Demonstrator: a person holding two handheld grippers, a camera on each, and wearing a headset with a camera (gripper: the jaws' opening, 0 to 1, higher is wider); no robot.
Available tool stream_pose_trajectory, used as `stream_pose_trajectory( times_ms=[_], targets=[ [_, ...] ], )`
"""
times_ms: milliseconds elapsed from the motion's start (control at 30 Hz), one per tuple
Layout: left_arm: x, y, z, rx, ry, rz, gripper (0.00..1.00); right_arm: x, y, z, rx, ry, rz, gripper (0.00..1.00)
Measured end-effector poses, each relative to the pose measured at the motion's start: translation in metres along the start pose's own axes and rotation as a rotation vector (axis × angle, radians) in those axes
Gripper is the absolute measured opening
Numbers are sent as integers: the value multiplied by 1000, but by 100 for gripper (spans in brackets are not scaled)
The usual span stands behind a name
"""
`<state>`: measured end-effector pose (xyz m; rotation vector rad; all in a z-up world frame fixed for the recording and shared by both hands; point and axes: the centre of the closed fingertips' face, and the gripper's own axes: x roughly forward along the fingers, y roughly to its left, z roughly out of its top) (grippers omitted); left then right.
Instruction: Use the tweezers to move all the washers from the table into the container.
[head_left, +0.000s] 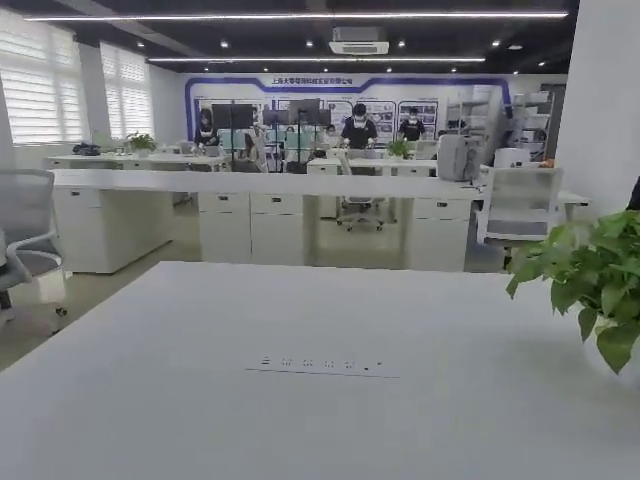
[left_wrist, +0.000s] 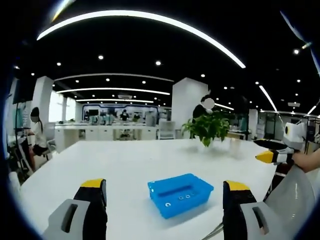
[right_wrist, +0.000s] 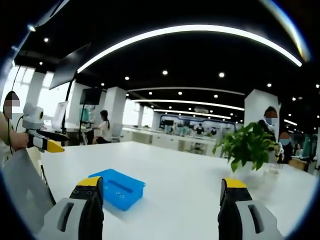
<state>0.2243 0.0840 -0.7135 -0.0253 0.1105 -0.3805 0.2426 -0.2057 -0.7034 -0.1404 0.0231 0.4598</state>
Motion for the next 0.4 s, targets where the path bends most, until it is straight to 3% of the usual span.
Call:
stream_pose_trajectory(
  times_ms=[167,233,400],
  targets=[
    [-1,8,-1,-33,-8,32,99,-2,-5,-1,30,3,-20,91],
    [-1,10,-2,-7,0,46,99,-2,-6,2,66,-17,-24,92],
    [0,10,-5,-19,15,37,99,-3,-10,-4,87,9,-44,89]
  ],
)
